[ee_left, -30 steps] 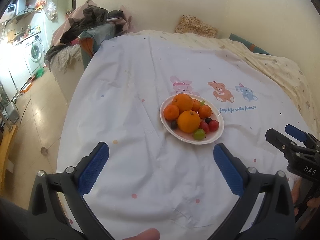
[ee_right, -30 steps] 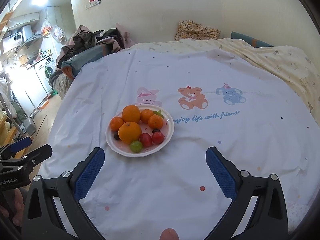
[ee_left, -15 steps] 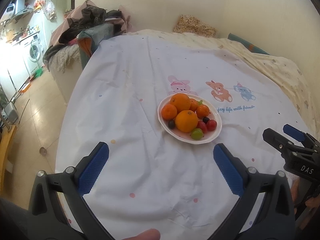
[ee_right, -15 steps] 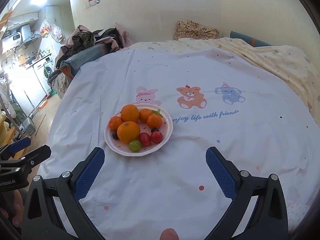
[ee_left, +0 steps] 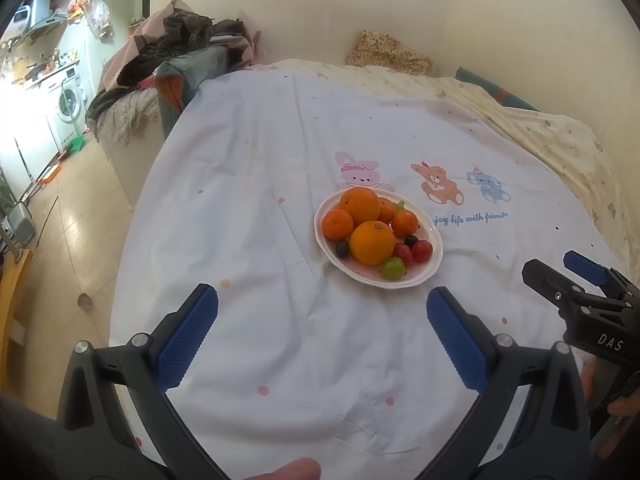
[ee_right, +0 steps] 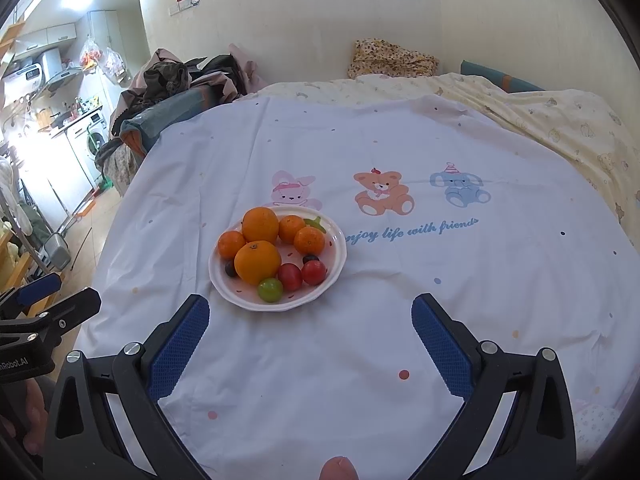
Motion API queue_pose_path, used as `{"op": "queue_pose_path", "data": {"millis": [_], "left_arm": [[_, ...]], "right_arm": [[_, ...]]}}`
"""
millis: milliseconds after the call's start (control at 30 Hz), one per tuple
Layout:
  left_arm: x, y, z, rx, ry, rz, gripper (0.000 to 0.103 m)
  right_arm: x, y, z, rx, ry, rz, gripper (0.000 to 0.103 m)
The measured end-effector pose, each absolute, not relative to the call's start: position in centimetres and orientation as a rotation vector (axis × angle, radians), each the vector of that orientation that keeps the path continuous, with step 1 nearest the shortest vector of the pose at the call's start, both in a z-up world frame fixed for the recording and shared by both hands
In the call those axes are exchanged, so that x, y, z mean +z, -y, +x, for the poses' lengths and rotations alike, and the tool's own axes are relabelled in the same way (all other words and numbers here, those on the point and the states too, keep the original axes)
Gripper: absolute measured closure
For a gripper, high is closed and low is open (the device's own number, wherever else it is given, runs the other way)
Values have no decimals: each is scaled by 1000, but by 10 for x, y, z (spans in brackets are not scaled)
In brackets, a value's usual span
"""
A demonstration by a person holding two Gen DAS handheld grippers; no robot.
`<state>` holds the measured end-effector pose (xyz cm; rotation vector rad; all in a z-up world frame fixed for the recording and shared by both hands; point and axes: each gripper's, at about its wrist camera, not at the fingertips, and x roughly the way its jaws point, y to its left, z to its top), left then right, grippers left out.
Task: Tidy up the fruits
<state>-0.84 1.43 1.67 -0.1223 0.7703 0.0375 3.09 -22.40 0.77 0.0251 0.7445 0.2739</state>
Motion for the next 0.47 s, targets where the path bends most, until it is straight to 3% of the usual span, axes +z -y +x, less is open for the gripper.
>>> {"op": "queue_pose_path", "data": {"millis": [467], "left_arm": [[17, -13, -7, 29, -778, -148, 0]], "right_arm": [[8, 223, 31, 285, -737, 27, 0]]}}
